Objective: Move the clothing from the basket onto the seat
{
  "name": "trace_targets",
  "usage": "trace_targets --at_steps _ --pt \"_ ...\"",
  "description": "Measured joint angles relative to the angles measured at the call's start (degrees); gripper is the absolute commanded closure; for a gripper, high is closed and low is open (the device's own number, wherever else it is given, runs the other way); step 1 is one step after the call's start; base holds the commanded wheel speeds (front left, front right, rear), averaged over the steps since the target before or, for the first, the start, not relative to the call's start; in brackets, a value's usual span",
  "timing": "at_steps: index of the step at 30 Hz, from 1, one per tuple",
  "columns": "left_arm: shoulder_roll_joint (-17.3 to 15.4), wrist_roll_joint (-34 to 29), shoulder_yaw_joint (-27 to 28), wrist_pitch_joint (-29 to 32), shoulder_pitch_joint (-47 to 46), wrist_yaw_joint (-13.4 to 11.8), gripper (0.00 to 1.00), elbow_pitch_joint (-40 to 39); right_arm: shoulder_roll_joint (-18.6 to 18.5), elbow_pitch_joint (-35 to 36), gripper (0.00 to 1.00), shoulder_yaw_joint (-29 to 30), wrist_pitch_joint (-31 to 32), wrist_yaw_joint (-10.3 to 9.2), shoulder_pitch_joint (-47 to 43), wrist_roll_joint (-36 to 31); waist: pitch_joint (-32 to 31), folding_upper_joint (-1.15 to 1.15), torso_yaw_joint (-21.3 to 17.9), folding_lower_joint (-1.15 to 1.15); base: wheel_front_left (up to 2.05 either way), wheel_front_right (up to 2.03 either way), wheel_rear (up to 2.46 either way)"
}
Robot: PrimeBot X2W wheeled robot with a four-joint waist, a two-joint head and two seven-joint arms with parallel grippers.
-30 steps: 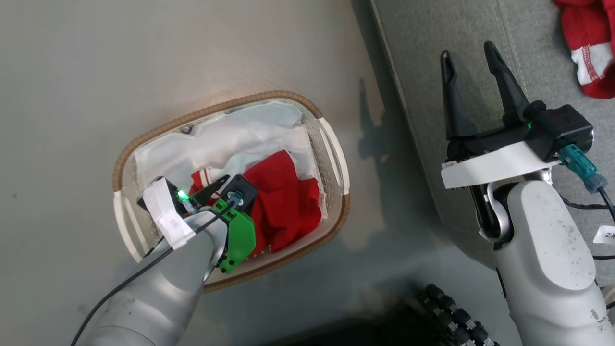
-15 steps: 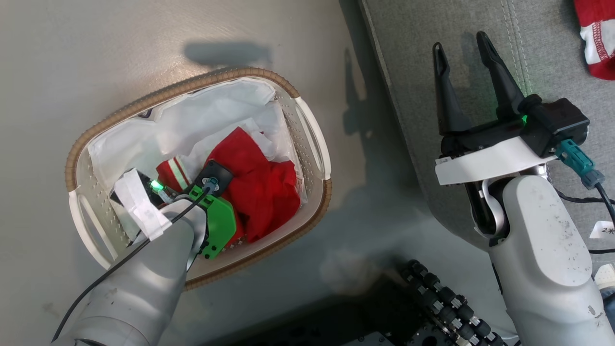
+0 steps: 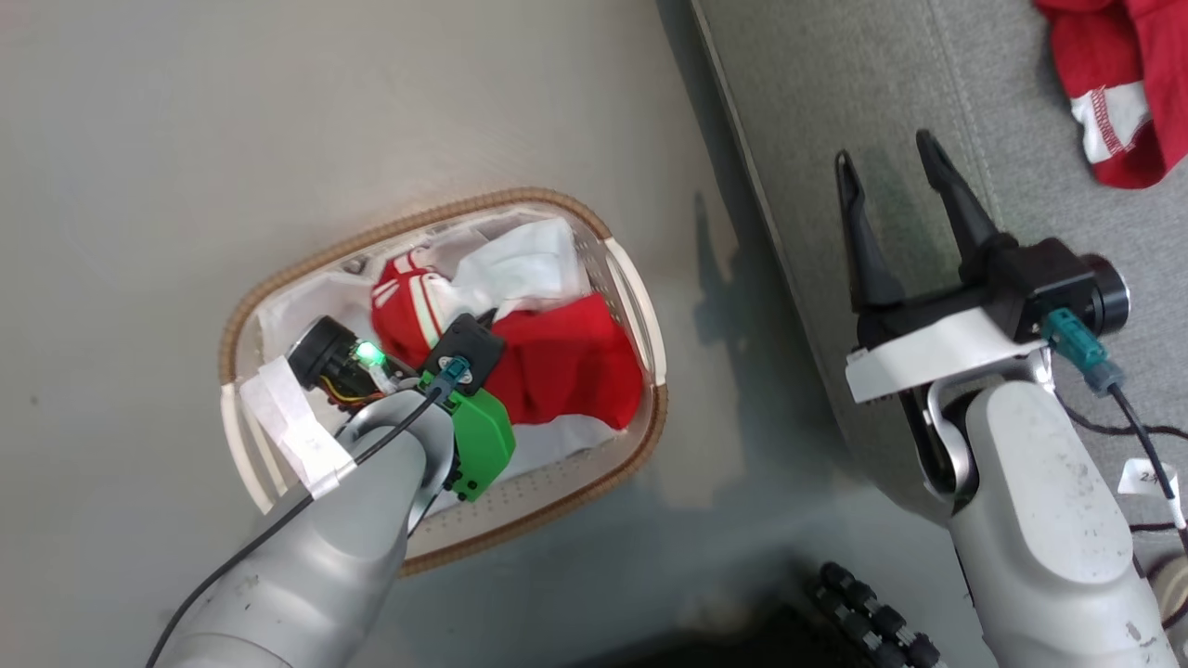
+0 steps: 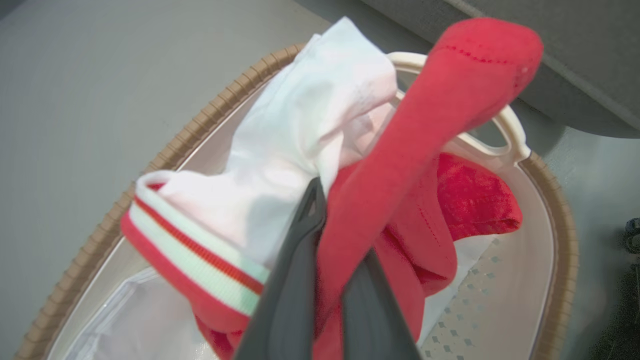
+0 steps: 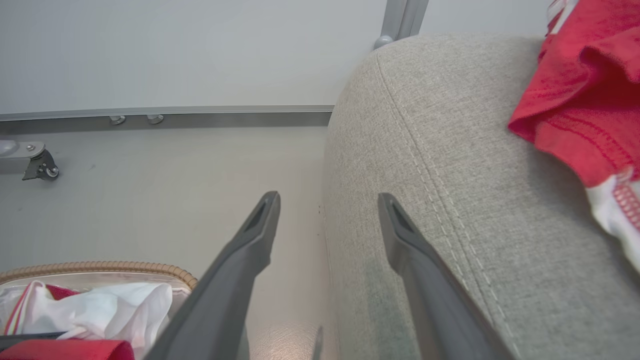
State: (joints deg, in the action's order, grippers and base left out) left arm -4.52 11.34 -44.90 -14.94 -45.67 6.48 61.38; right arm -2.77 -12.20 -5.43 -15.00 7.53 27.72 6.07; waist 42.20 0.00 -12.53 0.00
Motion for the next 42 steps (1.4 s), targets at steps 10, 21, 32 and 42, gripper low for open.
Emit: trace_targets --at_steps 10,21,32,42 --pt "-2.70 0.27 0.74 -0.10 4.22 0.19 1.00 -13.36 0.01 -3.97 0.00 1.76 -0.01 -0.01 -6.92 -3.09 -11.74 0.00 3.69 -0.01 0.00 0.00 0.00" --pt "-6.13 2.98 -0.94 1.55 3.83 0.85 1.00 -21.36 0.01 -6.65 0.00 0.34 0.00 -0.01 -12.96 -4.23 -25.56 0.00 7.54 -0.01 0.00 0.00 0.00" --pt "-11.23 8.60 -1.60 8.90 -3.25 0.93 1.00 -34.62 0.00 -6.97 0.00 -2.64 0.00 -0.01 -14.57 -4.41 -36.14 0.00 10.65 -0.01 0.00 0.00 0.00" --pt "-12.85 10.07 -0.73 12.87 -5.41 0.81 1.00 -41.11 -0.02 -4.72 0.00 -6.25 0.00 -0.01 -12.23 -3.04 -40.38 0.00 11.76 -0.01 0.00 0.00 0.00"
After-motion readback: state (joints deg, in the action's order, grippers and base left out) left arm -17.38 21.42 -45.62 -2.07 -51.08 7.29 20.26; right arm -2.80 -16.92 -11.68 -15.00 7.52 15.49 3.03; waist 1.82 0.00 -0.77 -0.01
